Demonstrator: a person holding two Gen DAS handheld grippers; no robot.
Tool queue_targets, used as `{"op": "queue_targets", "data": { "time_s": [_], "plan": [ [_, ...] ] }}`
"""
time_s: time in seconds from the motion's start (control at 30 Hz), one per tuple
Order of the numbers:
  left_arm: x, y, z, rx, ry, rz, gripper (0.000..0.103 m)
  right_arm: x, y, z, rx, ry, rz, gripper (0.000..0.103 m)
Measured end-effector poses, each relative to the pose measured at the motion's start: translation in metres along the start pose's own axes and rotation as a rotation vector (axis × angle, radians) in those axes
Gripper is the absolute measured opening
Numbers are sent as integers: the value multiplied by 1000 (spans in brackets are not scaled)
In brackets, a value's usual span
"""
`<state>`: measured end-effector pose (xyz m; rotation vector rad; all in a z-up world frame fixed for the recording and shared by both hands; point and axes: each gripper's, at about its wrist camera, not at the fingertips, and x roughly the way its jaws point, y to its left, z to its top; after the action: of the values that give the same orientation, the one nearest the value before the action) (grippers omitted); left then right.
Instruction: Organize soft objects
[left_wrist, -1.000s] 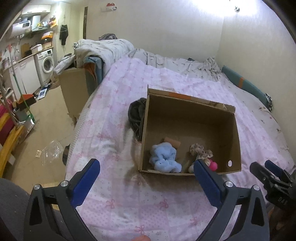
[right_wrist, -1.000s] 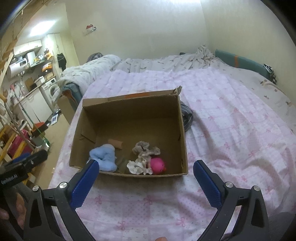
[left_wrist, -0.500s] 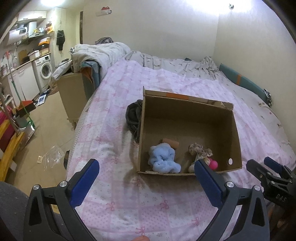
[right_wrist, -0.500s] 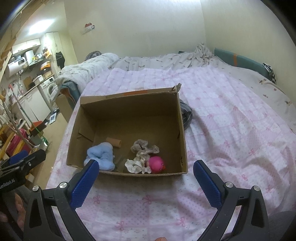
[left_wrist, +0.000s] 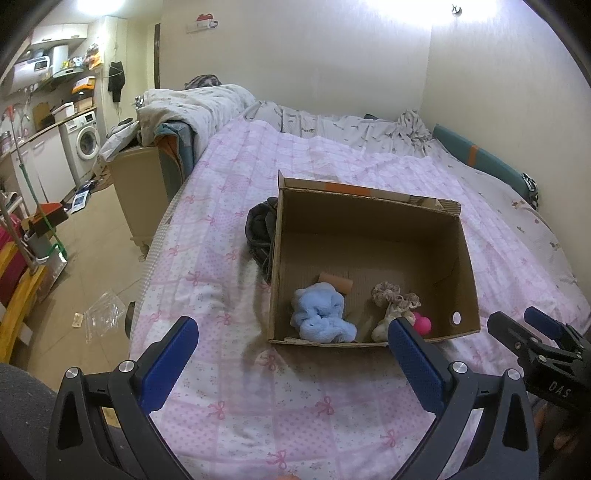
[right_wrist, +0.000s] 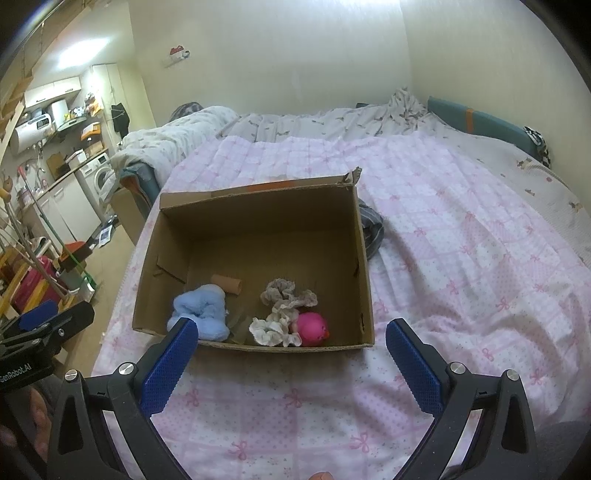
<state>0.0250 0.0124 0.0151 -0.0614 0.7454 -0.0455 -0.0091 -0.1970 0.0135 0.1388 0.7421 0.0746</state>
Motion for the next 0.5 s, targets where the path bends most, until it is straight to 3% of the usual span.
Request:
{"op": "queue_targets", "data": {
  "time_s": [0.5],
  "plan": [
    [0, -2, 0, -1, 3, -3, 102, 0, 0, 0, -2, -2, -1, 103]
  ]
}}
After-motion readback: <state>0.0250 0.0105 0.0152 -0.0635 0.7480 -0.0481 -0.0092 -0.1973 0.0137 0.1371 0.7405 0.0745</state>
